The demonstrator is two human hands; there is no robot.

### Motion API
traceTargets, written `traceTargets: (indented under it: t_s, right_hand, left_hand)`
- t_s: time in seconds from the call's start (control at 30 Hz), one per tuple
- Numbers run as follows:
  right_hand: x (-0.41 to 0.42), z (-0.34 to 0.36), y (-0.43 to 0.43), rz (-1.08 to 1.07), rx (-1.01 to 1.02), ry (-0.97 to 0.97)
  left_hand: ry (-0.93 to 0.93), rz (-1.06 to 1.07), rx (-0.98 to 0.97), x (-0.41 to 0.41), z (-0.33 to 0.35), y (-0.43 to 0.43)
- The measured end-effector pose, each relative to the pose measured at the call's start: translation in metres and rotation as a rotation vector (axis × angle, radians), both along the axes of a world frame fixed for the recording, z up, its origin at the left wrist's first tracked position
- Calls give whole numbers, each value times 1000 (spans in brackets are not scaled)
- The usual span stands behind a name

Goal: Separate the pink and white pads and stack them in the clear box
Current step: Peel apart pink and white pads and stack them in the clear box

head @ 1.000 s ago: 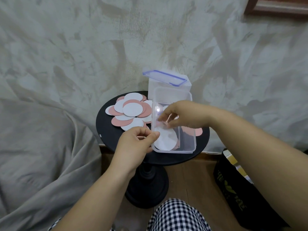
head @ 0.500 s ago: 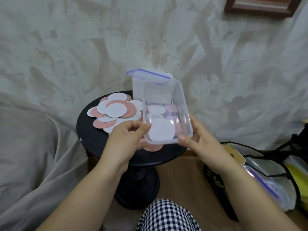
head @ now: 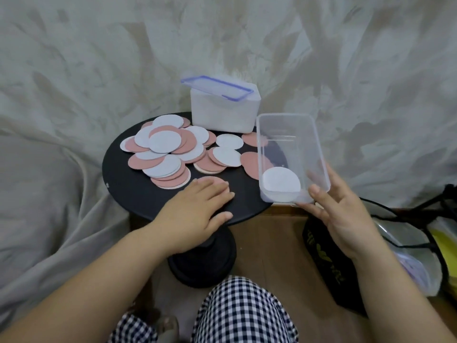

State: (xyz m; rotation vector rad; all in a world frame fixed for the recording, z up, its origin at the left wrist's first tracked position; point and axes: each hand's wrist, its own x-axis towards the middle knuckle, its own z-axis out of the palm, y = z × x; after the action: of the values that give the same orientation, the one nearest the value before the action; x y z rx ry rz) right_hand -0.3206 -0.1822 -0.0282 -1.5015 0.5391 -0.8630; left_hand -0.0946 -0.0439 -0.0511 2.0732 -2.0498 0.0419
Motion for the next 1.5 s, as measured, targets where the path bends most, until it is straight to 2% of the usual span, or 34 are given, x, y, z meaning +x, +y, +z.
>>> traceTargets:
  t_s: [0.07, 0.23, 0.5, 0.6, 0.83, 1.0, 1.07, 1.2, 1.27, 1.5]
  right_hand:
    - [-1, -4, 0, 1, 8, -10]
    - [-4, -8, -5, -41, 37, -23]
    - [-14, -3, -14, -84, 35, -36]
    - [-17, -5, -21, -98, 48, -38]
    - [-14, -10, -37, -102, 62, -53]
    - [-20, -15, -38, -114, 71, -42]
    - [-22, -15, -41, -117, 76, -31]
    - [-21, -15, -49, -120, 90, -38]
    - [-17, -13, -50, -121, 100, -53]
    - [-16, -12, -55, -134, 126, -59]
  left_hand:
    - [-9, 29, -35, 8, 3, 7]
    - [167, 77, -16, -2, 22, -4]
    - [-31, -42, 194, -14, 26, -112]
    - [-63, -77, 220, -8, 26, -110]
    - [49, -30, 39, 10, 36, -95]
    - [-76, -139, 186, 3, 28, -105]
    - [-14, -85, 152, 12, 33, -101]
    - [224, -30, 68, 22, 44, -102]
    - [240, -29, 25, 21, 46, -120]
    - [8, -15, 344, 21, 33, -180]
